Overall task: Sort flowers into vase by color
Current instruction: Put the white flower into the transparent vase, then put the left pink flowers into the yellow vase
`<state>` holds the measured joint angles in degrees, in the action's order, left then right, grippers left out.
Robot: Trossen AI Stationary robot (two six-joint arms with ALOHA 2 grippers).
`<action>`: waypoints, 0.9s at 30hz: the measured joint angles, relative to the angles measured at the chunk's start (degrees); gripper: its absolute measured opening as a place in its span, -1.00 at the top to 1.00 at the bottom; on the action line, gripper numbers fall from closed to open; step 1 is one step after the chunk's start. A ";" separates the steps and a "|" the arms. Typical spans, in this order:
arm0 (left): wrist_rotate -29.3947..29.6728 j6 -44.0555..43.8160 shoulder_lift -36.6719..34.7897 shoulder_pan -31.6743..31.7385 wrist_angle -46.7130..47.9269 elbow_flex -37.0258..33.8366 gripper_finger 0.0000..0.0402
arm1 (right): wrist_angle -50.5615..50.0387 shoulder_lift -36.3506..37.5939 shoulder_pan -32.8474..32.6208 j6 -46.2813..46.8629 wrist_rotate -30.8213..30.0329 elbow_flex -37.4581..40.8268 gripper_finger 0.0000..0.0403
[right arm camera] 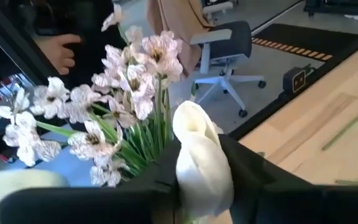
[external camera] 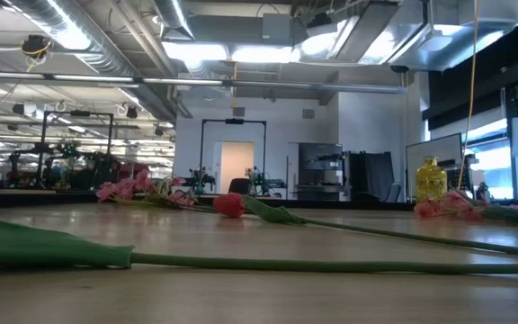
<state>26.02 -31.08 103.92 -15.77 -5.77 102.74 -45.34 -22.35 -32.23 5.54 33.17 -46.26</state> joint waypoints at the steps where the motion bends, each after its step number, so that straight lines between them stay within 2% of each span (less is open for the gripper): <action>1: 0.00 -0.06 0.00 0.01 -0.10 0.00 0.32 | -0.08 -0.02 0.00 0.11 0.02 0.02 0.55; 4: 0.00 -1.16 0.00 0.40 -0.88 0.00 0.32 | -0.20 -0.11 -0.02 0.46 0.06 -0.59 0.40; 9: 0.98 -3.69 -0.02 2.07 0.92 0.00 0.32 | -0.92 -0.40 -0.02 0.47 -2.24 -4.77 -0.03; 15: 5.88 -14.66 -0.04 4.43 21.44 -0.02 0.32 | -5.31 -0.39 0.01 0.29 -10.33 -9.50 -0.59; 20: 8.91 -32.95 -0.04 5.94 41.67 -0.01 0.32 | -6.72 -0.41 0.01 1.55 -15.18 -12.56 -0.94; 23: 10.35 -48.62 -0.07 7.70 55.96 -1.66 0.32 | -6.84 -0.39 0.01 2.81 -18.91 -14.43 -0.93; 27: 7.05 -66.54 -0.07 12.21 69.61 -7.80 0.32 | -7.21 -0.37 0.00 2.86 -29.62 -17.26 -0.88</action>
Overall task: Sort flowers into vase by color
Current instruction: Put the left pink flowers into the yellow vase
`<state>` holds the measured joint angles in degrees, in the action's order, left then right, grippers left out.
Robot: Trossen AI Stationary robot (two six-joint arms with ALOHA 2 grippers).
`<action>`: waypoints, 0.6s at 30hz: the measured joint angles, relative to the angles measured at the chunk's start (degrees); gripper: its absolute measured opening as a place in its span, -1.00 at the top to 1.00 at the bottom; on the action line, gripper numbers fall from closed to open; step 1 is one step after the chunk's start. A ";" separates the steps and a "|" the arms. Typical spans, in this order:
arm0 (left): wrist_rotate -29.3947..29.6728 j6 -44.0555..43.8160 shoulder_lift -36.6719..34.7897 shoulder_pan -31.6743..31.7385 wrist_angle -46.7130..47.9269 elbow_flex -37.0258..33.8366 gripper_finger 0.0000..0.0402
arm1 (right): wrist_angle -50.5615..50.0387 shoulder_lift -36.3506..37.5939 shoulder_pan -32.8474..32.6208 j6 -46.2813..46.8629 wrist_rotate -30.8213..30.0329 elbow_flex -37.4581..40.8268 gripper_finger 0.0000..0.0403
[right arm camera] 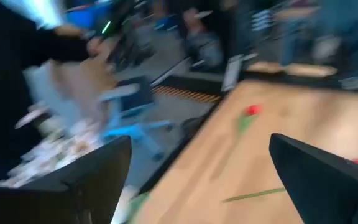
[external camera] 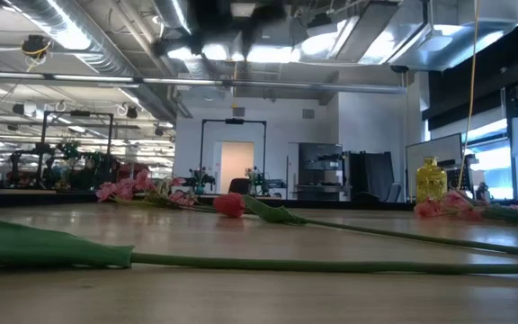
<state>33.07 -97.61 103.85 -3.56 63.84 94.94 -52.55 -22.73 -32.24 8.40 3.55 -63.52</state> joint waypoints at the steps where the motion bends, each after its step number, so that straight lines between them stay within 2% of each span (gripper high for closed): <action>1: -0.59 -2.05 0.00 1.52 0.41 -2.38 0.32 | -0.01 0.01 0.01 -0.01 -3.04 -0.45 -0.88; 5: 0.26 -6.86 0.09 8.88 -1.62 -11.88 0.32 | -0.02 -0.90 0.01 2.04 -16.50 -0.96 -0.90; 8: 0.69 -6.59 0.02 14.76 -5.52 -18.44 0.32 | -0.01 -3.99 0.01 6.59 -23.93 -0.95 -0.92; 12: 0.17 -2.34 -0.01 22.33 -10.91 -24.75 0.32 | 0.09 -10.00 0.01 12.45 -29.63 -0.93 -0.92; 18: -3.98 -4.05 0.02 29.18 -26.10 -34.68 0.32 | 7.18 -19.13 0.01 13.45 -37.33 -0.88 -0.92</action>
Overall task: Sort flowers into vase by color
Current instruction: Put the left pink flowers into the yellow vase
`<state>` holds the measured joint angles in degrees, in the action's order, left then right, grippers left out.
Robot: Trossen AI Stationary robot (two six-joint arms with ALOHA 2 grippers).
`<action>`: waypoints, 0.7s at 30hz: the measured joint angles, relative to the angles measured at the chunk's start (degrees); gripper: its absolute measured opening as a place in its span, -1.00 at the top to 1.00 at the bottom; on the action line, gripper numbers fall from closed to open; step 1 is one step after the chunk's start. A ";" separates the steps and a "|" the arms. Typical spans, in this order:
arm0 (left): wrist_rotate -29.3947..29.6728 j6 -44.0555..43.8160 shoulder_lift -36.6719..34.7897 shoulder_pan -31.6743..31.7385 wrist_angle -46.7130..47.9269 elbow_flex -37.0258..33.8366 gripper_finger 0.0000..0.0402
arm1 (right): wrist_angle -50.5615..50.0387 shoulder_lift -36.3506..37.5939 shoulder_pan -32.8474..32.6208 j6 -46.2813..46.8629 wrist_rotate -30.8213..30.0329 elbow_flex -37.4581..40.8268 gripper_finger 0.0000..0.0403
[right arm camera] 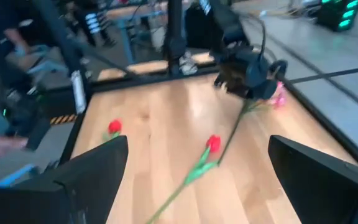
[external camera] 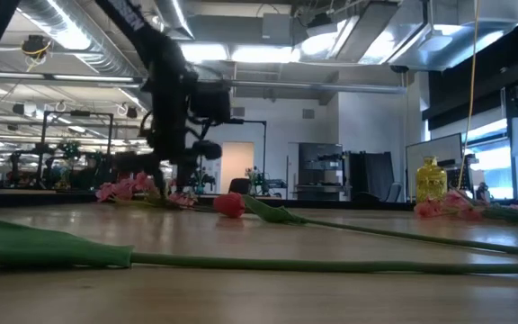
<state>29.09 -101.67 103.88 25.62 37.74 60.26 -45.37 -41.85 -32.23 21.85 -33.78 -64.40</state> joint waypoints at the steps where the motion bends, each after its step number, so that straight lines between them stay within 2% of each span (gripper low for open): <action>1: -0.59 0.23 0.00 0.98 -0.41 -0.99 0.32 | 1.66 -1.01 0.00 0.06 -0.85 -0.04 -0.92; 5: -1.04 1.74 -0.06 3.66 -1.56 -3.17 0.32 | 7.76 -3.97 0.47 0.84 -1.52 -0.11 -0.93; 7: -2.23 1.74 0.01 4.32 -2.07 -4.46 0.33 | 9.47 -4.83 2.44 0.66 0.22 -0.17 -0.93; 11: -2.54 1.77 0.07 3.96 -2.33 -5.35 0.47 | 10.57 -6.27 9.70 1.09 7.41 -0.20 -0.92; 17: -1.96 2.79 0.32 2.17 -2.62 -4.56 0.93 | 13.14 -8.17 23.04 -1.09 19.99 -0.20 -0.79; 21: -2.37 8.67 -0.09 -1.35 -5.15 -1.18 0.96 | 14.36 -10.41 30.94 -6.25 26.26 -0.20 -0.75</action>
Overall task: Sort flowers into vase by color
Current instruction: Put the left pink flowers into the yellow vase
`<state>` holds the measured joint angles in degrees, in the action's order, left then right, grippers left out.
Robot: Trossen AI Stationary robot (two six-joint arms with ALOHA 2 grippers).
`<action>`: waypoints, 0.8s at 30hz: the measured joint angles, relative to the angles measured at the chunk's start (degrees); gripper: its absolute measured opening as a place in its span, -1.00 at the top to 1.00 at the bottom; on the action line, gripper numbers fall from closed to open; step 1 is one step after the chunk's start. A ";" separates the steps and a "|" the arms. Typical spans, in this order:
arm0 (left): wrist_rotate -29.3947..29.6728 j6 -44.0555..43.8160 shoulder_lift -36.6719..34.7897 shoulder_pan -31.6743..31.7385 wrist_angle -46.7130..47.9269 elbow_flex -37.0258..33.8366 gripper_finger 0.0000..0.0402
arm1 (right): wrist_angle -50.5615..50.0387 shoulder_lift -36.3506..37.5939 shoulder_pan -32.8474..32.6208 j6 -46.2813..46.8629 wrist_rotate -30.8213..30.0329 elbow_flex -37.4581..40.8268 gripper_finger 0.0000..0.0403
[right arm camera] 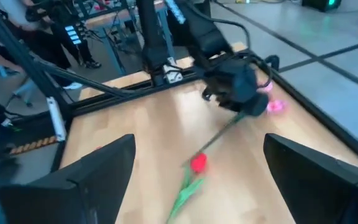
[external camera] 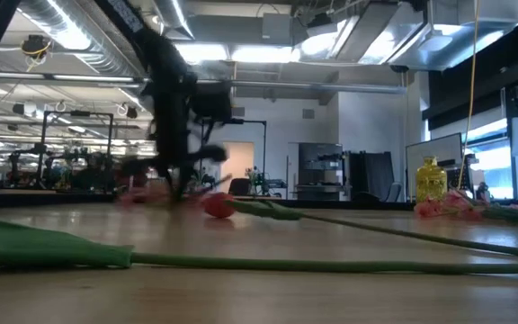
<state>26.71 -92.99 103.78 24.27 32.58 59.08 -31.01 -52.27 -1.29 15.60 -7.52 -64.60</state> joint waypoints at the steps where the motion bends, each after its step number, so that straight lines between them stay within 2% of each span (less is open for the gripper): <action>1: 1.04 2.05 -0.76 -1.04 -1.25 1.24 0.97 | 0.88 -0.52 1.86 -0.98 1.56 0.00 -0.75; 7: 11.58 18.13 -5.92 -6.96 -14.74 7.80 0.98 | 2.54 -4.17 10.62 -1.00 7.99 0.00 -0.75; 11: 12.86 35.07 -7.75 -10.42 -34.06 10.18 0.99 | 3.78 -6.91 15.00 -0.81 8.31 0.00 -0.75; 15: 6.63 50.73 -7.22 -13.67 -55.00 10.28 0.99 | 6.41 -9.79 18.47 2.55 12.41 0.00 -0.75; 17: 3.95 56.85 -7.24 -15.33 -62.09 10.30 0.99 | 7.89 -10.43 19.57 3.50 14.56 0.00 -0.75; 20: -2.66 63.49 -7.22 -16.48 -69.02 10.31 0.99 | 12.12 -10.93 19.84 3.53 14.55 0.00 -0.75; 24: -10.60 65.09 -7.25 -16.59 -73.81 10.33 0.98 | 19.28 -12.15 19.73 3.83 16.99 0.00 -0.72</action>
<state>16.12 -27.90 96.53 7.68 -41.22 69.41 -11.73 -64.42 18.44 19.43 9.47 -64.60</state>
